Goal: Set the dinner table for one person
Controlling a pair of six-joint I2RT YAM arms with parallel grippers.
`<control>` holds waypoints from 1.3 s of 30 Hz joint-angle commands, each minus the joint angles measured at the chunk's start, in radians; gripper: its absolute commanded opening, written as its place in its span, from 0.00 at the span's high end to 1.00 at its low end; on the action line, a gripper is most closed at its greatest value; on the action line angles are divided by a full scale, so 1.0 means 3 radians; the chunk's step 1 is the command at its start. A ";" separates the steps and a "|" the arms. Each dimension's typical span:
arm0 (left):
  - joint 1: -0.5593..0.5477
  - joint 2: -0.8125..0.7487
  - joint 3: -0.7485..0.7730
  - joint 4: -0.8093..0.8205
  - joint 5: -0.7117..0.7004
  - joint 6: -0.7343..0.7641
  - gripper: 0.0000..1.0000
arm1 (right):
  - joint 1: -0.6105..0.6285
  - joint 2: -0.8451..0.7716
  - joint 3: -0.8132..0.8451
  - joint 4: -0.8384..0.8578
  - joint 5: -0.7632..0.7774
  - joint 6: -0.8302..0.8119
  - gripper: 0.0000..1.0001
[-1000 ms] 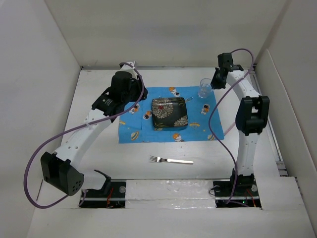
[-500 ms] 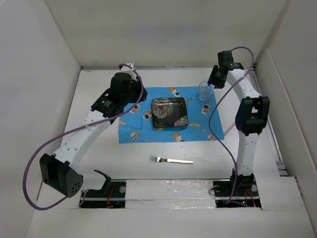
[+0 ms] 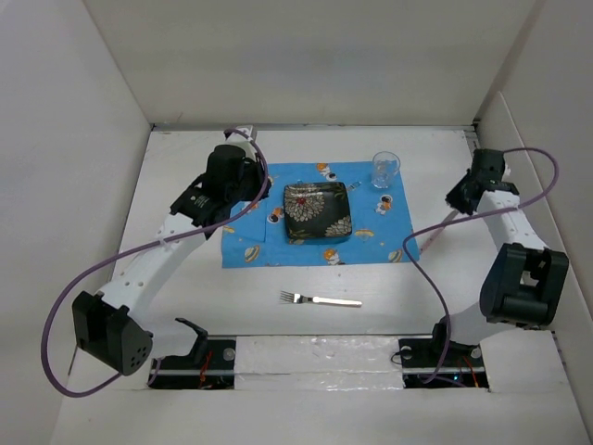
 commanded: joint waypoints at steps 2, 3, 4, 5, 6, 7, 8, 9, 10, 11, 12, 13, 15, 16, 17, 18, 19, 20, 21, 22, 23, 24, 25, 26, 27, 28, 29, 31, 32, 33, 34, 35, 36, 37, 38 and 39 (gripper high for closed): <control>-0.0015 -0.0193 -0.0175 0.0137 0.0029 0.0061 0.85 | 0.0067 -0.0027 -0.0414 -0.0028 0.0150 -0.0011 0.66; -0.0015 -0.0203 -0.0175 0.0153 0.0029 0.0061 0.85 | 0.0067 0.0014 -0.0414 -0.0064 0.0145 -0.0047 0.62; -0.0015 -0.0214 -0.0226 0.0158 0.0029 0.0051 0.83 | 0.0067 0.0060 -0.0404 -0.0105 0.0135 -0.0078 0.60; -0.0015 -0.0229 -0.0252 0.0158 0.0029 0.0051 0.81 | 0.0067 0.0106 -0.0379 -0.0161 0.0110 -0.0109 0.59; -0.0015 -0.0254 -0.0272 0.0153 0.0029 0.0046 0.80 | 0.0067 0.0192 -0.0374 -0.0177 0.0094 -0.0134 0.59; -0.0015 -0.0270 -0.0308 0.0148 0.0029 0.0045 0.79 | 0.0067 0.0219 -0.0369 -0.0172 0.0084 -0.0134 0.59; -0.0015 -0.0270 -0.0318 0.0143 0.0029 0.0045 0.79 | 0.0067 0.0244 -0.0384 -0.0146 0.0053 -0.0145 0.58; -0.0015 -0.0295 -0.0334 0.0133 0.0029 0.0051 0.79 | 0.0067 0.0290 -0.0394 -0.0131 0.0053 -0.0145 0.58; -0.0015 -0.0306 -0.0334 0.0138 0.0018 0.0051 0.79 | 0.0067 0.0331 -0.0394 -0.0121 0.0053 -0.0145 0.58; -0.0015 -0.0311 -0.0334 0.0117 -0.0012 0.0061 0.79 | 0.0067 0.0387 -0.0369 -0.0141 0.0043 -0.0150 0.58; -0.0015 -0.0326 -0.0329 0.0117 -0.0023 0.0061 0.79 | 0.0067 0.0443 -0.0348 -0.0161 0.0038 -0.0165 0.58; -0.0015 -0.0326 -0.0334 0.0112 -0.0033 0.0066 0.79 | 0.0067 0.0565 -0.0333 -0.0177 0.0038 -0.0180 0.58; -0.0015 -0.0352 -0.0334 0.0122 -0.0058 0.0066 0.78 | 0.0067 0.0653 -0.0327 -0.0177 0.0038 -0.0196 0.58; -0.0015 -0.0357 -0.0354 0.0127 -0.0063 0.0071 0.78 | 0.0067 0.0704 -0.0338 -0.0162 0.0043 -0.0191 0.59; -0.0015 -0.0357 -0.0369 0.0138 -0.0069 0.0066 0.78 | 0.0067 0.0730 -0.0343 -0.0136 0.0038 -0.0191 0.60; -0.0015 -0.0362 -0.0380 0.0143 -0.0069 0.0066 0.78 | 0.0067 0.0761 -0.0343 -0.0136 0.0028 -0.0201 0.61; -0.0015 -0.0367 -0.0395 0.0148 -0.0069 0.0066 0.78 | 0.0067 0.0786 -0.0328 -0.0136 0.0028 -0.0201 0.62; -0.0015 -0.0362 -0.0400 0.0153 -0.0064 0.0066 0.78 | 0.0067 0.0842 -0.0302 -0.0176 0.0038 -0.0206 0.63; -0.0015 -0.0372 -0.0405 0.0158 -0.0069 0.0066 0.78 | 0.0103 0.0863 -0.0282 -0.0187 0.0053 -0.0201 0.65; -0.0015 -0.0367 -0.0410 0.0153 -0.0074 0.0066 0.78 | 0.0103 0.0878 -0.0246 -0.0197 0.0068 -0.0201 0.69; -0.0015 -0.0362 -0.0405 0.0163 -0.0084 0.0066 0.78 | 0.0103 0.0873 -0.0220 -0.0248 0.0149 -0.0186 0.85; -0.0015 -0.0362 -0.0400 0.0158 -0.0079 0.0071 0.78 | 0.0103 0.0833 -0.0215 -0.0254 0.0206 -0.0120 0.91; -0.0015 -0.0357 -0.0380 0.0158 -0.0084 0.0076 0.78 | 0.0103 0.0772 -0.0200 -0.0243 0.0257 -0.0099 0.99; -0.0015 -0.0347 -0.0370 0.0153 -0.0084 0.0076 0.78 | 0.0103 0.0695 -0.0185 -0.0254 0.0379 -0.0068 1.00; -0.0015 -0.0331 -0.0349 0.0148 -0.0084 0.0081 0.78 | 0.0103 0.0517 -0.0149 -0.0259 0.0451 -0.0038 1.00; -0.0015 -0.0321 -0.0319 0.0138 -0.0084 0.0086 0.78 | 0.0134 0.0435 -0.0103 -0.0274 0.0513 -0.0037 1.00; -0.0015 -0.0311 -0.0303 0.0133 -0.0084 0.0091 0.78 | 0.0134 0.0348 0.0054 -0.0320 0.0635 -0.0032 1.00; -0.0015 -0.0270 -0.0257 0.0133 -0.0074 0.0097 0.78 | 0.0225 0.0153 0.0259 -0.0361 0.0697 -0.0068 1.00; -0.0015 -0.0245 -0.0242 0.0138 -0.0054 0.0092 0.78 | 0.0282 0.0097 0.0478 -0.0356 0.0657 -0.0103 1.00; -0.0015 -0.0209 -0.0216 0.0138 -0.0043 0.0091 0.78 | 0.0358 0.0005 0.0582 -0.0331 0.0606 -0.0195 1.00; -0.0015 -0.0193 -0.0196 0.0143 -0.0033 0.0086 0.78 | 0.0571 -0.0036 0.0653 -0.0290 0.0585 -0.0241 1.00; -0.0015 -0.0173 -0.0191 0.0153 -0.0013 0.0071 0.78 | 0.0695 -0.0057 0.0735 -0.0239 0.0595 -0.0282 1.00; -0.0015 -0.0137 -0.0160 0.0163 0.0003 0.0071 0.78 | 0.0813 -0.0062 0.0908 -0.0259 0.0585 -0.0369 1.00; -0.0015 -0.0127 -0.0145 0.0168 0.0018 0.0056 0.78 | 0.0920 -0.0017 0.0976 -0.0269 0.0514 -0.0446 1.00; -0.0015 -0.0112 -0.0134 0.0168 0.0028 0.0051 0.78 | 0.1114 0.0039 0.1052 -0.0370 0.0351 -0.0482 1.00; -0.0015 -0.0076 -0.0119 0.0178 0.0029 0.0030 0.78 | 0.1293 0.0156 0.1169 -0.0442 0.0081 -0.0644 1.00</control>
